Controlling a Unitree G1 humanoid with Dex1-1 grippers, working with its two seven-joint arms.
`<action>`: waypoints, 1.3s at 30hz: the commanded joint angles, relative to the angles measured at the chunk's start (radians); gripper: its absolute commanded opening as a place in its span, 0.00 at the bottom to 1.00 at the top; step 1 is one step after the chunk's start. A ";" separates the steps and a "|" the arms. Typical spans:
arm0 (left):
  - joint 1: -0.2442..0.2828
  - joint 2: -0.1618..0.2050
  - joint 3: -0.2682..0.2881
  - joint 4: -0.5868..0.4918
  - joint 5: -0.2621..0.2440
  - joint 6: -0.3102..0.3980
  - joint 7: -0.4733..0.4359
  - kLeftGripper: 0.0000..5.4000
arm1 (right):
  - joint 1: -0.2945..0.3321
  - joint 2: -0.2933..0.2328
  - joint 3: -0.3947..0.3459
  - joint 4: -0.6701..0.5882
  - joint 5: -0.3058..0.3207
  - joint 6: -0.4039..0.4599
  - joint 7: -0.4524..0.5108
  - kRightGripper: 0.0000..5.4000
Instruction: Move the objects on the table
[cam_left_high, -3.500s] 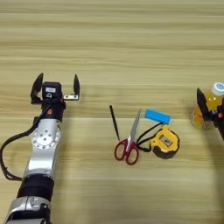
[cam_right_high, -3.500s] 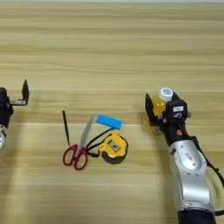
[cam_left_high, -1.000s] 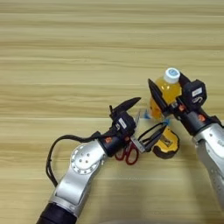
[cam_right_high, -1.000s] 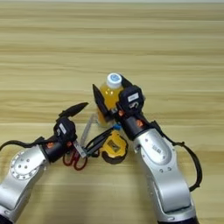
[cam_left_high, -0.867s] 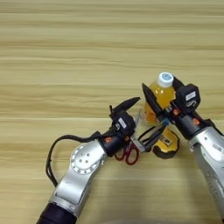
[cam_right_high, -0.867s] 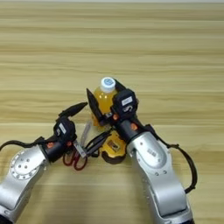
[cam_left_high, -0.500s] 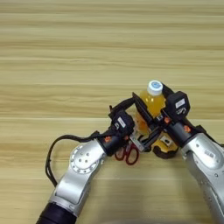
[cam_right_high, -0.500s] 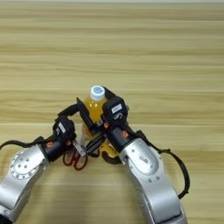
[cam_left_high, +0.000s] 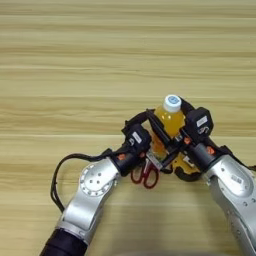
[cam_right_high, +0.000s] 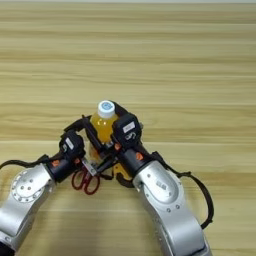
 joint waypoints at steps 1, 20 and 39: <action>-0.017 -0.002 0.012 0.016 -0.001 0.002 0.005 0.89 | -0.008 0.008 0.001 -0.025 0.004 -0.002 0.005 0.63; -0.012 -0.001 0.012 0.014 -0.006 -0.005 -0.012 0.65 | -0.003 0.015 0.006 -0.012 -0.003 -0.004 0.009 0.62; -0.019 -0.007 0.022 0.025 -0.004 -0.006 -0.004 0.63 | -0.005 0.019 0.004 -0.011 0.011 -0.045 0.030 0.91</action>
